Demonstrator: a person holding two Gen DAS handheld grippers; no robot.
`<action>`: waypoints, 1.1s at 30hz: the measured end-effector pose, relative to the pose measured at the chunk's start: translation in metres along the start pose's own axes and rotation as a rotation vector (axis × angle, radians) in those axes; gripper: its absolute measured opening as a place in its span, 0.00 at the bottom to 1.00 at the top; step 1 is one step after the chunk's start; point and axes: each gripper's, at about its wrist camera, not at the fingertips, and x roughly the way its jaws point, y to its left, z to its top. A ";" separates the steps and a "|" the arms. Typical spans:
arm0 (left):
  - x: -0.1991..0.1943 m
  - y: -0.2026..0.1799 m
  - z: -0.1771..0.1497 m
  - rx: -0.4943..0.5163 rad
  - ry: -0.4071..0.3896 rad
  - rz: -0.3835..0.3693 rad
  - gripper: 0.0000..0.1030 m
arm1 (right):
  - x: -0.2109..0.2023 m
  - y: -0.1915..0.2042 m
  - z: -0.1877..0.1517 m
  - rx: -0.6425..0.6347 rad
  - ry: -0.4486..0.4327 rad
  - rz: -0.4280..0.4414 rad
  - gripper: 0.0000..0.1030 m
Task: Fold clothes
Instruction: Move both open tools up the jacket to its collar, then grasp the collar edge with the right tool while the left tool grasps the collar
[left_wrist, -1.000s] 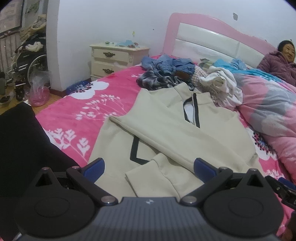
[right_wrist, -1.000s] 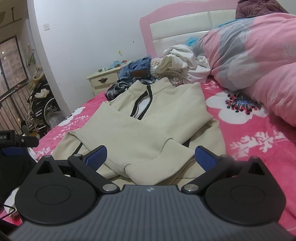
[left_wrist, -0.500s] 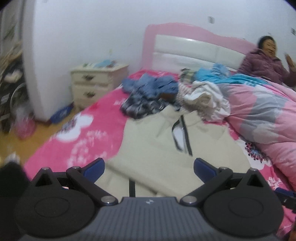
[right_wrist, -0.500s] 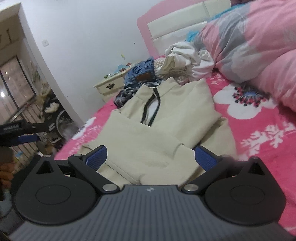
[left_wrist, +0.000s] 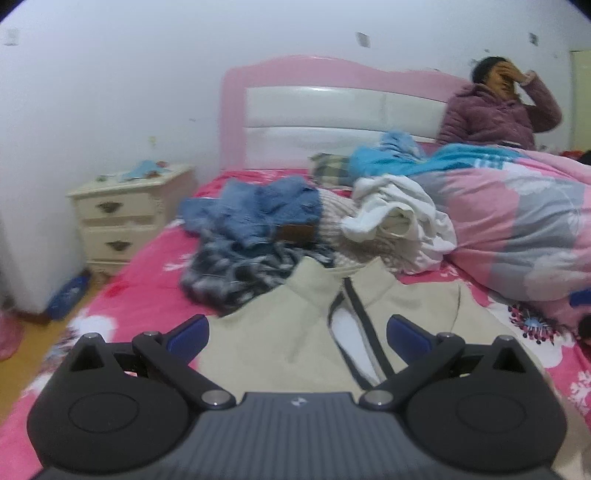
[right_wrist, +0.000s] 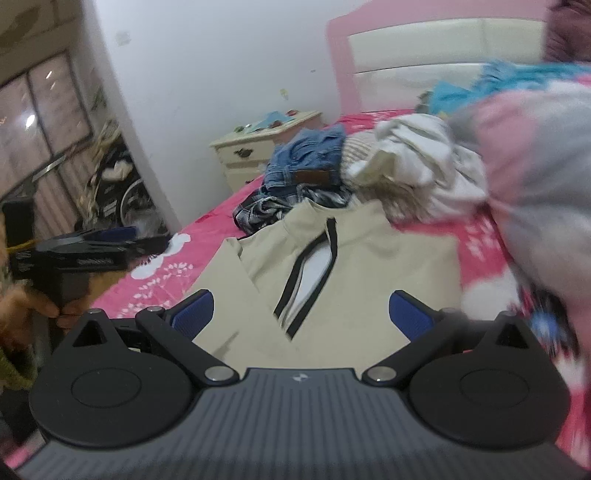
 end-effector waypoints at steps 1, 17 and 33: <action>0.015 0.003 0.000 0.005 0.009 -0.036 0.99 | 0.012 -0.002 0.006 -0.017 0.009 0.013 0.99; 0.202 0.023 0.037 0.179 0.046 -0.278 0.67 | 0.190 -0.085 0.077 -0.091 0.143 0.121 0.78; 0.274 0.034 0.042 0.151 0.165 -0.353 0.63 | 0.261 -0.138 0.089 -0.051 0.273 0.168 0.63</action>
